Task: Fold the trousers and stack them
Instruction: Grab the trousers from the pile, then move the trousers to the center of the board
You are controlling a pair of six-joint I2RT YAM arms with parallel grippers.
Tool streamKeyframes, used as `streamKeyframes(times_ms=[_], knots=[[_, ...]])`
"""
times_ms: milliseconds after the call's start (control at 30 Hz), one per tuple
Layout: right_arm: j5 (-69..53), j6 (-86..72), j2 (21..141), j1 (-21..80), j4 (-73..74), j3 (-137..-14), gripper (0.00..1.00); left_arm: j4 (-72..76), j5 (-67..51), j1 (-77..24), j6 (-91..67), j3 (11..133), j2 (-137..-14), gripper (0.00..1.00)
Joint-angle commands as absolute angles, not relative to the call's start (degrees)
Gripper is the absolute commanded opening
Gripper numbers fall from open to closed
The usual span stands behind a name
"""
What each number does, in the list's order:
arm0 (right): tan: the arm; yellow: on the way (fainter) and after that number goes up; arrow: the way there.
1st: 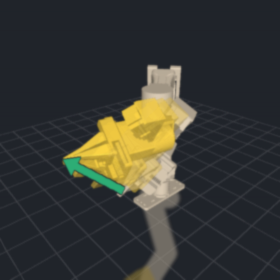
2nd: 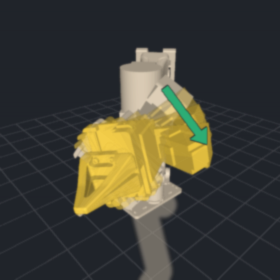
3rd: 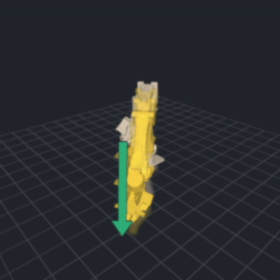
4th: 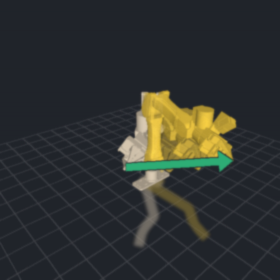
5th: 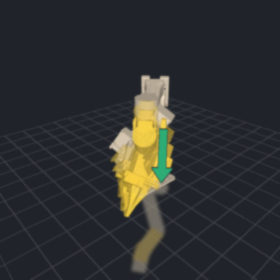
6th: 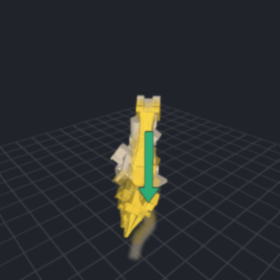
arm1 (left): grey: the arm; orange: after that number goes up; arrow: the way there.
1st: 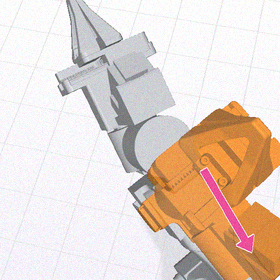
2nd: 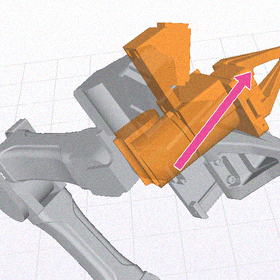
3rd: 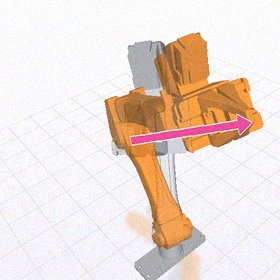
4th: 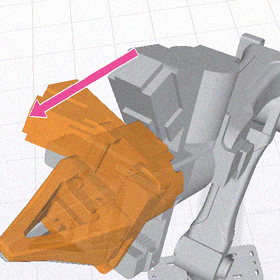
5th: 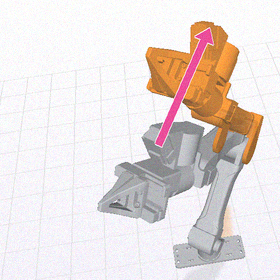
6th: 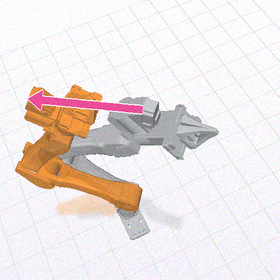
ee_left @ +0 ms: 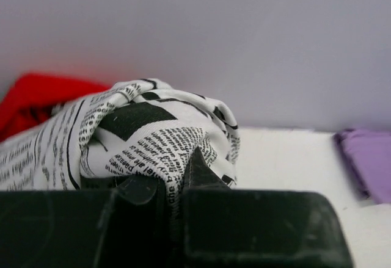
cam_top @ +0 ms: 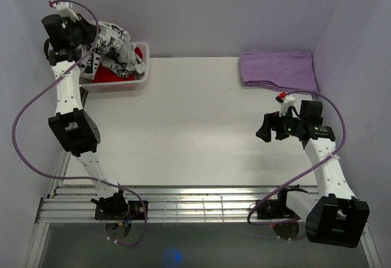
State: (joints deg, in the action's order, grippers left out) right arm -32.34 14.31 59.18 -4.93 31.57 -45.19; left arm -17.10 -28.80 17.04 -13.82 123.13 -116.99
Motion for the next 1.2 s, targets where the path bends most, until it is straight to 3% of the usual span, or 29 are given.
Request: streamKeyframes(times_ms=[0, 367, 633, 800, 900, 1000, 1033, 1067, 1167], knots=[[-32.7, 14.3, 57.4, -5.4, 31.0, -45.7, 0.9, 6.5, -36.4, 17.1, -25.6, 123.7, -102.1, 0.0], [-32.7, 13.8, 57.0, -5.4, 30.2, -48.9, 0.9, 33.8, -52.6, 8.5, -56.2, 126.7, -95.2, 0.0], [-40.1, 16.9, 55.3, -5.4, 29.7, -49.1, 0.9, 36.0, -50.2, -2.5, -59.5, 128.8, -93.3, 0.0], [-53.2, 17.6, 54.4, -5.4, 25.9, -47.0, 0.9, 35.6, -49.3, -6.3, -57.6, 130.5, -95.6, 0.0], [-55.9, 13.3, 50.5, -5.0, 11.6, -43.4, 0.9, 33.9, -48.9, -8.7, -54.9, 134.5, -98.1, 0.0], [-51.5, 2.4, 48.2, 4.1, -20.3, -38.6, 0.9, 33.5, -48.5, -12.1, -51.2, 136.1, -99.0, 0.0], [-47.2, 5.4, 54.3, 13.1, -18.7, -42.8, 0.9, 33.5, -48.5, -14.0, -49.8, 136.0, -99.1, 0.0], [-45.2, 5.3, 66.5, 21.3, -27.7, -47.5, 0.9, 33.2, -49.2, -16.3, -47.9, 135.4, -99.2, 0.0], [-36.2, 5.8, 77.5, 25.9, -38.7, -50.1, 0.9, 34.0, -50.9, -17.2, -49.5, 131.6, -97.8, 0.0]])
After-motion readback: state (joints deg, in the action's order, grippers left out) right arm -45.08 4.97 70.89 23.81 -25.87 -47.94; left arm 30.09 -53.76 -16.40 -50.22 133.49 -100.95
